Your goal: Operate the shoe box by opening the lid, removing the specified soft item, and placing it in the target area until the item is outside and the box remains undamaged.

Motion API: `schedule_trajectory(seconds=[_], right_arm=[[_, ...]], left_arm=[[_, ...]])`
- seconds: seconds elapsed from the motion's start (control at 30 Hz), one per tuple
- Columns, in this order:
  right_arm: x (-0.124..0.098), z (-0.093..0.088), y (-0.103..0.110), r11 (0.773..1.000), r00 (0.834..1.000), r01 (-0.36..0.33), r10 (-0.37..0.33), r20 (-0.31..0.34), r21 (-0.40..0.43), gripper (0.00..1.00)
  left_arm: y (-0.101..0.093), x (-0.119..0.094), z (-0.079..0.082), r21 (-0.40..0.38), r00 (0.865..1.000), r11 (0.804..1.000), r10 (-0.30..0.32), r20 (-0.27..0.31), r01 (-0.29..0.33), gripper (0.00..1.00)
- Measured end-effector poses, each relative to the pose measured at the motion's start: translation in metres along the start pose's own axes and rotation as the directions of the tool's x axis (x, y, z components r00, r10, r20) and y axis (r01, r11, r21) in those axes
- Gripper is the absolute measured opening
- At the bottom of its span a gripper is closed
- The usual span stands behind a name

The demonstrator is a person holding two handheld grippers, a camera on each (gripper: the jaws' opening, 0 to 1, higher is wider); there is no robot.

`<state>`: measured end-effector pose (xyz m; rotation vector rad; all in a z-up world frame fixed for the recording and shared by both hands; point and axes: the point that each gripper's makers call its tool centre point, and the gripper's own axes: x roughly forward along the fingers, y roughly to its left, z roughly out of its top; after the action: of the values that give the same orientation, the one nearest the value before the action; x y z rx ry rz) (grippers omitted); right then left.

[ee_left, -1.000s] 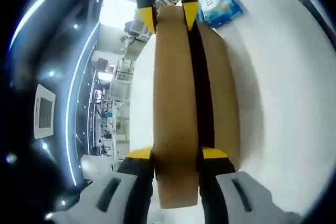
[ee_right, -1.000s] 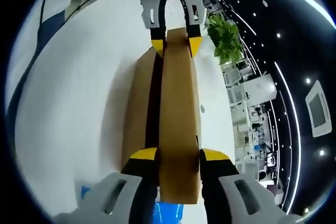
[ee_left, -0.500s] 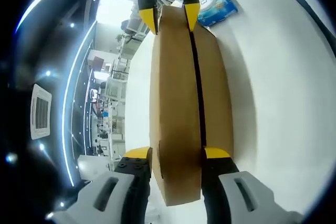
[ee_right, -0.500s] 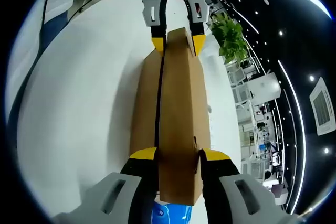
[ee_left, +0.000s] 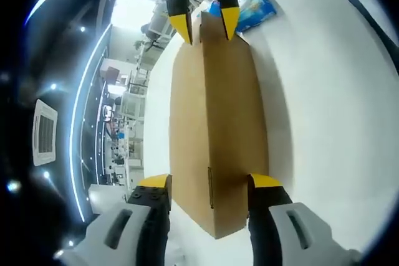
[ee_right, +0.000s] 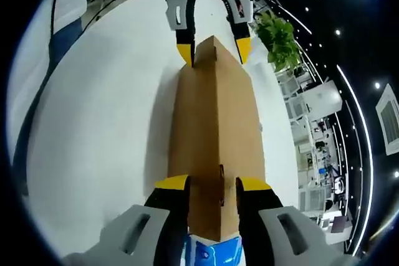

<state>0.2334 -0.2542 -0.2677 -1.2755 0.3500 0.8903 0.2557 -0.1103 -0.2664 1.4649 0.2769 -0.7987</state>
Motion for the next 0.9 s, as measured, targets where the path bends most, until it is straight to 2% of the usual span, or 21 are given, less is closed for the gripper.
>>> schedule_trajectory(seconds=[0.13, 0.2, 0.33, 0.43, 0.57, 0.7, 0.9], right_arm=[[0.003, -0.005, 0.008, 0.999, 1.000, -0.024, 0.024, -0.006, 0.045, 0.45], [0.005, -0.010, 0.008, 0.999, 0.999, -0.023, 0.024, -0.021, 0.049, 0.48], [0.007, -0.016, 0.008, 0.999, 0.999, -0.022, 0.023, -0.031, 0.038, 0.47], [0.011, -0.018, 0.004, 1.000, 1.000, 0.005, -0.005, -0.016, 0.027, 0.46], [0.015, -0.024, 0.003, 0.999, 0.999, 0.034, -0.033, -0.028, 0.025, 0.42], [0.017, -0.025, 0.002, 0.998, 0.998, 0.056, -0.056, -0.025, 0.002, 0.40], [0.020, -0.026, 0.003, 0.998, 0.997, 0.066, -0.066, -0.034, -0.005, 0.40]], left_arm=[[-0.004, 0.002, -0.002, -0.004, 1.000, 1.000, -0.008, -0.006, 0.008, 0.50], [-0.005, 0.003, -0.003, -0.003, 1.000, 1.000, -0.011, -0.008, 0.011, 0.50], [-0.006, 0.009, -0.010, -0.005, 1.000, 1.000, -0.011, -0.018, 0.011, 0.50], [-0.008, 0.013, -0.017, -0.008, 0.999, 1.000, -0.010, -0.031, 0.009, 0.50], [-0.009, 0.016, -0.018, -0.012, 1.000, 1.000, -0.004, -0.021, 0.003, 0.49], [-0.014, 0.019, -0.019, -0.006, 1.000, 1.000, -0.005, -0.020, 0.004, 0.42], [-0.016, 0.021, -0.019, -0.012, 1.000, 1.000, 0.009, -0.016, -0.010, 0.41]])
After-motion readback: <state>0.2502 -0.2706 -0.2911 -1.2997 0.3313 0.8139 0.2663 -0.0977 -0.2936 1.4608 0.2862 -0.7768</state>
